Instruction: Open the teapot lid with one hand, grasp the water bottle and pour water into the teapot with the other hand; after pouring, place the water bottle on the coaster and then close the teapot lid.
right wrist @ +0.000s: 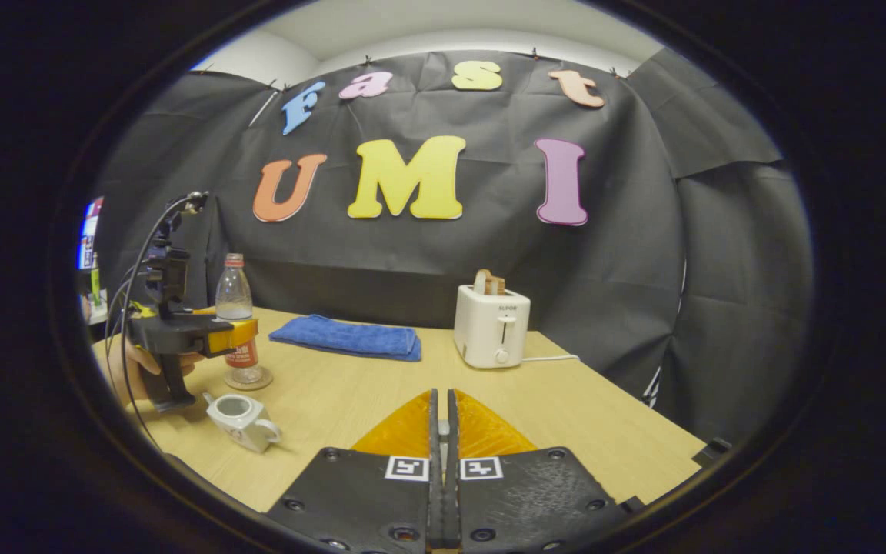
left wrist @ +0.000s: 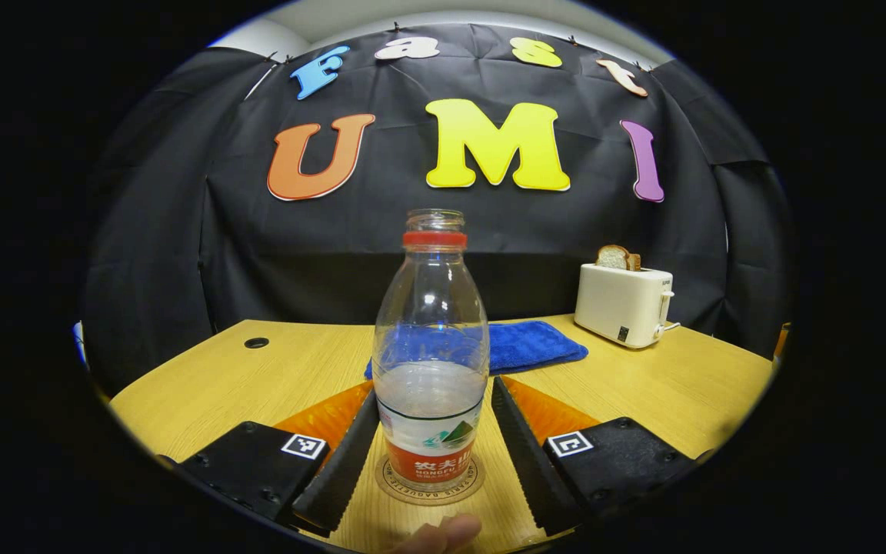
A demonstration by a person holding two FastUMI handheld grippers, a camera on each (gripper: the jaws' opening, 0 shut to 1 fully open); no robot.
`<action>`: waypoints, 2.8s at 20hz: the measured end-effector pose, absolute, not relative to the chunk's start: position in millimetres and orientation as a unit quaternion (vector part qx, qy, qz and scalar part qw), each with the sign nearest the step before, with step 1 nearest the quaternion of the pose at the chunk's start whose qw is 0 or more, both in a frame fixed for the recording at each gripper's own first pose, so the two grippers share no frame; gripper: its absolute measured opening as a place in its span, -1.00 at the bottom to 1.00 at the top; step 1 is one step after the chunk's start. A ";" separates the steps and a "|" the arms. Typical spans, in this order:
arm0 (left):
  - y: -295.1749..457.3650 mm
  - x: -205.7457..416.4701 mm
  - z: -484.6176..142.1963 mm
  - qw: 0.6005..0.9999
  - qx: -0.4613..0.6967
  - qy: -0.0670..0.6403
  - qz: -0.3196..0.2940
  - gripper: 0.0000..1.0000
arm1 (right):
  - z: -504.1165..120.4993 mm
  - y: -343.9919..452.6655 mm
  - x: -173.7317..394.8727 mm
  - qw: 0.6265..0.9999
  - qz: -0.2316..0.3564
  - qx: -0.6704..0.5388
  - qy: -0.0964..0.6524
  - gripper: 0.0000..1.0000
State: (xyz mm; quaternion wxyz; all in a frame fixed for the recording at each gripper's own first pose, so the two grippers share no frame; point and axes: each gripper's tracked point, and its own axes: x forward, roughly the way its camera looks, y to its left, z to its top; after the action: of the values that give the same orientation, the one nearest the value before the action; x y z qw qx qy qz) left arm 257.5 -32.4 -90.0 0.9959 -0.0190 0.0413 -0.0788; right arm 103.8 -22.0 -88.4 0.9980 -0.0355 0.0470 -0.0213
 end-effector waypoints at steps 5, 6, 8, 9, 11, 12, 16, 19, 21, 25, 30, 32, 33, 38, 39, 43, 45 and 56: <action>-26.1 245.2 -78.6 0.996 -0.019 0.028 -0.086 0.80 | -75.2 -21.2 94.1 0.998 -0.023 -0.041 0.032 -1.00; -23.2 242.5 -78.4 0.996 -0.018 0.030 -0.084 0.81 | -72.3 -21.0 92.7 0.998 -0.025 -0.044 0.029 -1.00; -17.0 236.5 -77.0 0.996 -0.018 0.030 -0.080 0.81 | -66.4 -22.8 89.5 0.998 -0.029 -0.050 0.022 -1.00; -11.7 233.6 -78.5 0.996 -0.018 0.032 -0.075 0.81 | -64.8 -22.4 88.3 0.998 -0.029 -0.051 0.019 -1.00; -4.9 222.6 -79.3 0.997 -0.017 0.036 -0.072 0.81 | -63.0 -22.3 88.5 0.998 -0.031 -0.053 0.016 -0.99; -0.1 216.8 -79.4 0.997 -0.012 0.038 -0.066 0.82 | -63.4 -21.4 88.2 0.998 -0.031 -0.052 0.017 -1.00; 15.5 186.5 -61.6 0.998 0.018 0.025 -0.045 0.82 | -68.1 -17.8 88.8 0.998 -0.029 -0.044 0.027 -1.00; 20.2 162.3 -47.1 0.999 0.016 0.016 -0.042 0.81 | -72.1 -7.3 86.4 0.998 -0.022 -0.043 0.033 -1.00; 20.8 144.7 -39.1 0.999 0.000 0.013 -0.047 0.81 | -73.2 4.4 83.0 0.998 -0.012 -0.040 0.037 -1.00; 26.7 107.8 -36.8 0.999 -0.013 0.019 -0.043 0.82 | -69.4 30.1 80.6 0.998 0.010 -0.055 0.038 -0.99; 47.8 65.3 -39.6 0.999 0.010 0.032 -0.010 0.82 | -72.1 74.0 85.3 0.996 0.054 -0.057 0.048 -1.00; 51.0 55.5 -33.9 1.000 0.008 0.028 -0.008 0.82 | -76.8 91.3 89.2 0.994 0.069 -0.060 0.056 -1.00; 53.6 50.9 -32.8 1.000 0.006 0.025 -0.006 0.82 | -78.6 99.7 91.8 0.994 0.076 -0.061 0.058 -1.00; 58.8 29.0 -13.0 1.000 -0.018 0.008 -0.015 0.82 | -83.0 142.4 101.3 0.990 0.119 -0.044 0.066 -0.99; 56.6 24.5 -9.1 1.000 -0.016 0.004 -0.020 0.82 | -83.8 148.7 103.9 0.989 0.126 -0.040 0.066 -0.99; 62.2 17.4 -7.5 1.000 -0.012 0.009 -0.017 0.82 | -95.6 165.2 116.6 0.987 0.135 -0.014 0.085 -0.99; 63.0 14.9 -6.4 1.000 -0.013 0.012 -0.019 0.82 | -101.3 168.1 124.7 0.987 0.127 -0.001 0.094 -0.99; 69.3 16.8 -20.3 0.999 -0.015 0.038 -0.023 0.82 | -135.7 190.9 140.8 0.981 0.128 0.024 0.141 -0.95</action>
State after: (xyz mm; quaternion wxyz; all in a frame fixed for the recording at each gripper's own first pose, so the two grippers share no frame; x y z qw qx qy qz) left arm 16.8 69.3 -20.3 0.9989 -0.0154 0.0382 -0.0228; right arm 140.8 190.9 -135.7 0.9815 0.0241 0.1408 0.1278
